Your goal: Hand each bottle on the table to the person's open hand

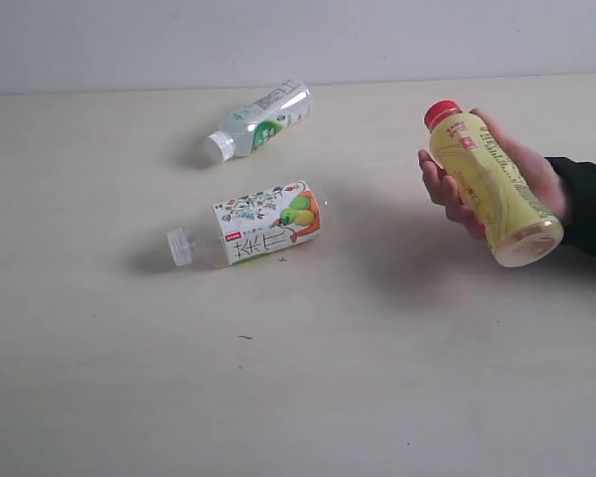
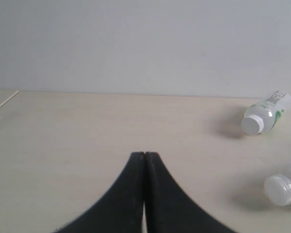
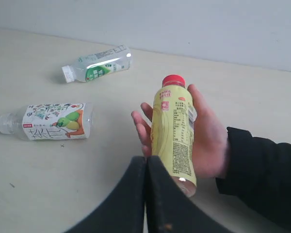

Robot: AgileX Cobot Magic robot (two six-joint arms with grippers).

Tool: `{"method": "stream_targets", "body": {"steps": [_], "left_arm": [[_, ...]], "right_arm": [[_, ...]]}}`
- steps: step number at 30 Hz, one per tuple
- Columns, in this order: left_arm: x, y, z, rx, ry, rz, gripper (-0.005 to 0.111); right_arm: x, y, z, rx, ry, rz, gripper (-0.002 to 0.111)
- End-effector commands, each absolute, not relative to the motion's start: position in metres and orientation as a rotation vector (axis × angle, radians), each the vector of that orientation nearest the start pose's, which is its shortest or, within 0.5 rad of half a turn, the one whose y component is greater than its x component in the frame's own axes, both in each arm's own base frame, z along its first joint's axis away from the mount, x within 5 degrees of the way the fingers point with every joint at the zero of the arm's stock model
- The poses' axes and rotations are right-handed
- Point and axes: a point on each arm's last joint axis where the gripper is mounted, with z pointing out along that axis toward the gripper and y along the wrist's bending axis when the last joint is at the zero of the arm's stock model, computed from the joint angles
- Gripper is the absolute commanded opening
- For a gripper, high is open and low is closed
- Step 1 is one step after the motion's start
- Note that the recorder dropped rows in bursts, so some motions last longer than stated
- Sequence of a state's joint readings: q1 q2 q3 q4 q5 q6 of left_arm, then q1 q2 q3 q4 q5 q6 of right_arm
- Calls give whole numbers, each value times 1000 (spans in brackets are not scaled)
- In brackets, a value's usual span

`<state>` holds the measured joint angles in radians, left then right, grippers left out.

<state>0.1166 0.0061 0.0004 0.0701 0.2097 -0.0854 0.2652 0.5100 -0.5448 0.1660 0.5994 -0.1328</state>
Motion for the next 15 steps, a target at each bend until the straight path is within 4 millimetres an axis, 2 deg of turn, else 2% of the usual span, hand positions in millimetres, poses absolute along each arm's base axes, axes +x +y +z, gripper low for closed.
{"method": "stream_targets", "body": {"steps": [1,15], "left_arm": [[55,8,195,-122,1683,93,0],[55,8,195,-122,1683,93,0]], "right_arm": [[87,32,304,-321,2018,263,0],[87,32,305,-319,2013,266,0]]}}
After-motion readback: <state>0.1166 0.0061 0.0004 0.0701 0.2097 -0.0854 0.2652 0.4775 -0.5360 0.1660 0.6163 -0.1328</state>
